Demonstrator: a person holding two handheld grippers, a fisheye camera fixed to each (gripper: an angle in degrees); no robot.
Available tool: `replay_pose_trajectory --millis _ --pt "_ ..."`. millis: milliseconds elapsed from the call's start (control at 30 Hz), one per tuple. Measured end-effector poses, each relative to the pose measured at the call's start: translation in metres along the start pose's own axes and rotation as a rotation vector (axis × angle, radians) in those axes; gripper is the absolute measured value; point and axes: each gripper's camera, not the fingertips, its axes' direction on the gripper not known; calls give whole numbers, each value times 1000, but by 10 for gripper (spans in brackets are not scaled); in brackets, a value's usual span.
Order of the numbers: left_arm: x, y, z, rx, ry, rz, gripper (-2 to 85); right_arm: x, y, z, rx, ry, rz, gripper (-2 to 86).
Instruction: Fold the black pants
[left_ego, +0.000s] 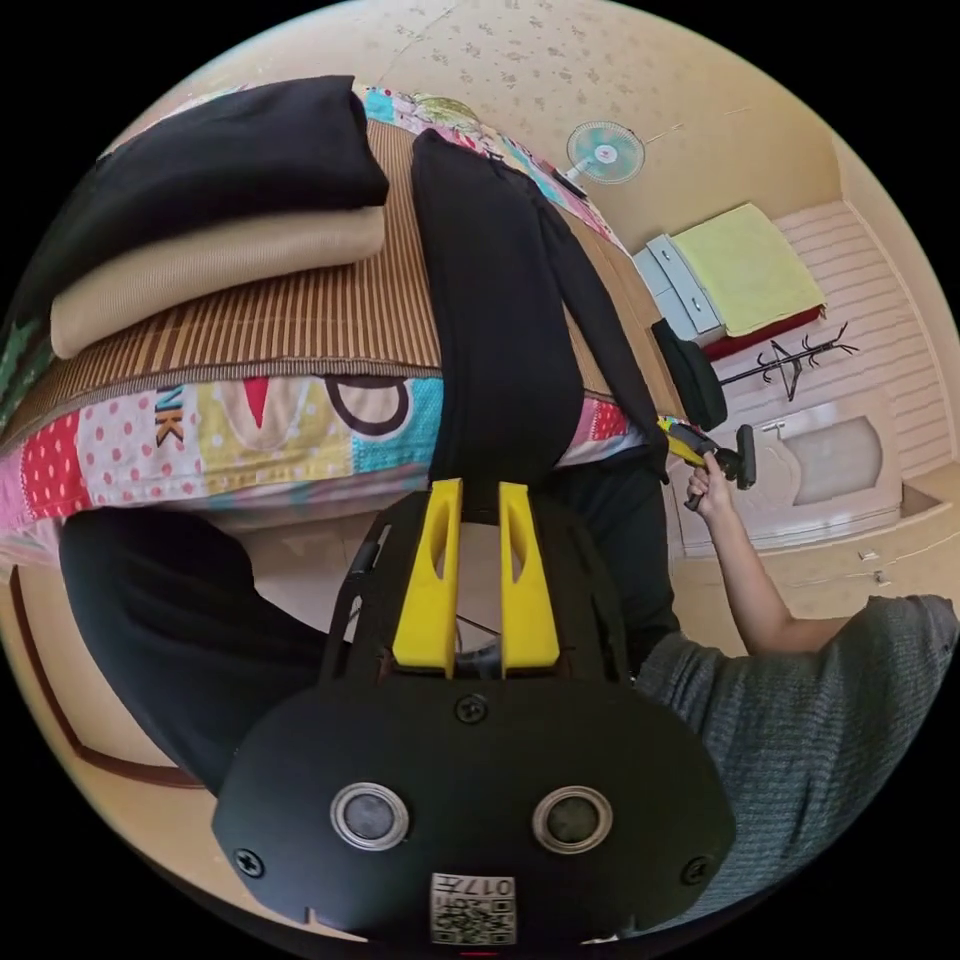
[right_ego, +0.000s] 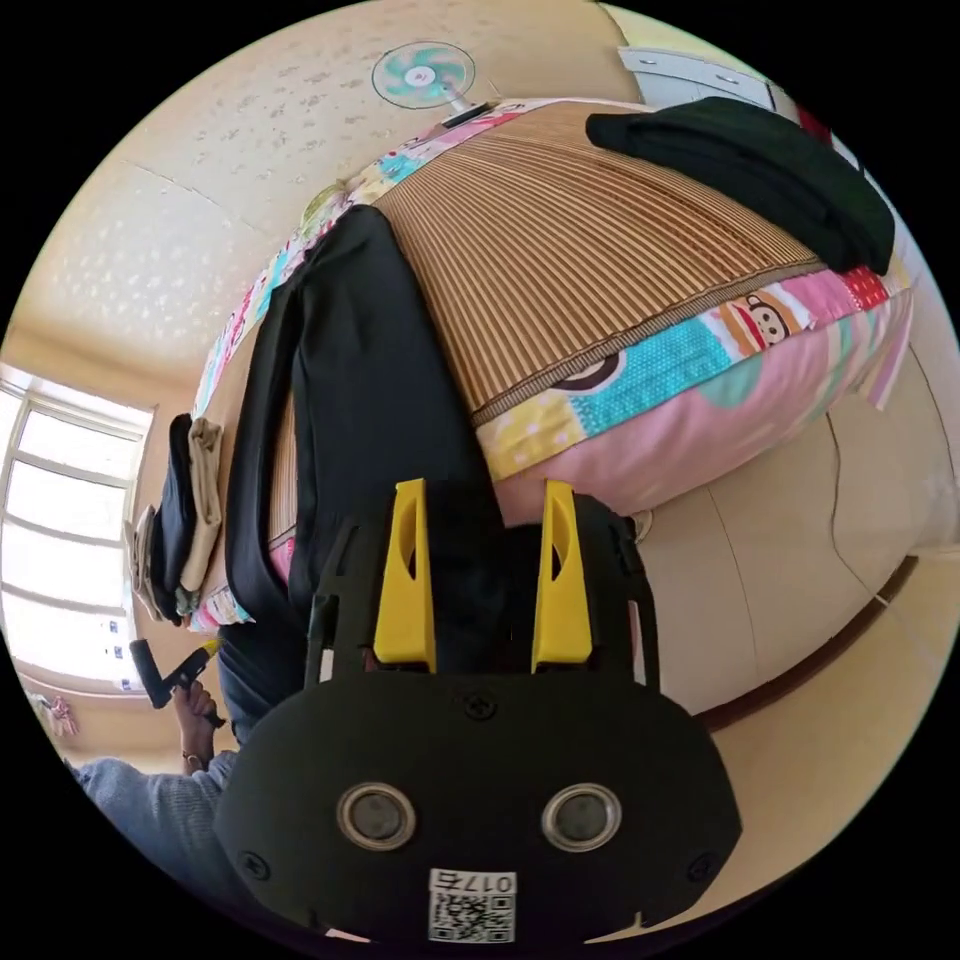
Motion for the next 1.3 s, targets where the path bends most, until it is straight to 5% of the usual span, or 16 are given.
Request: replay_pose_trajectory --millis 133,200,300,467,633,767,867,967,1100,1233,1300 --pt "8 -11 -18 40 19 50 71 9 15 -7 18 -176 -44 51" --pt "8 -12 -26 57 49 49 76 6 34 -40 147 -491 -124 38" --pt "12 -14 -41 74 165 70 98 -40 56 -77 256 -689 -348 32" --pt "32 -51 -47 60 390 150 179 -153 63 -55 34 -685 -650 28" --pt "45 -110 -25 -35 362 145 187 -235 72 11 -202 -694 -784 26" --pt "51 -133 11 -242 274 204 117 -271 84 41 -348 -701 -865 20" --pt "39 -122 16 -225 190 213 41 -267 78 49 -459 -659 -944 24" --pt "16 -113 19 -207 232 149 36 -228 34 41 -434 -600 -843 35" --pt "-2 -107 26 -215 296 105 37 -137 -88 27 -162 -394 -290 153" --pt "-3 -104 37 -243 298 151 38 -107 -183 31 -5 -551 -97 198" --pt "-3 -104 41 -260 297 161 39 -122 -234 58 -22 -455 -46 199"
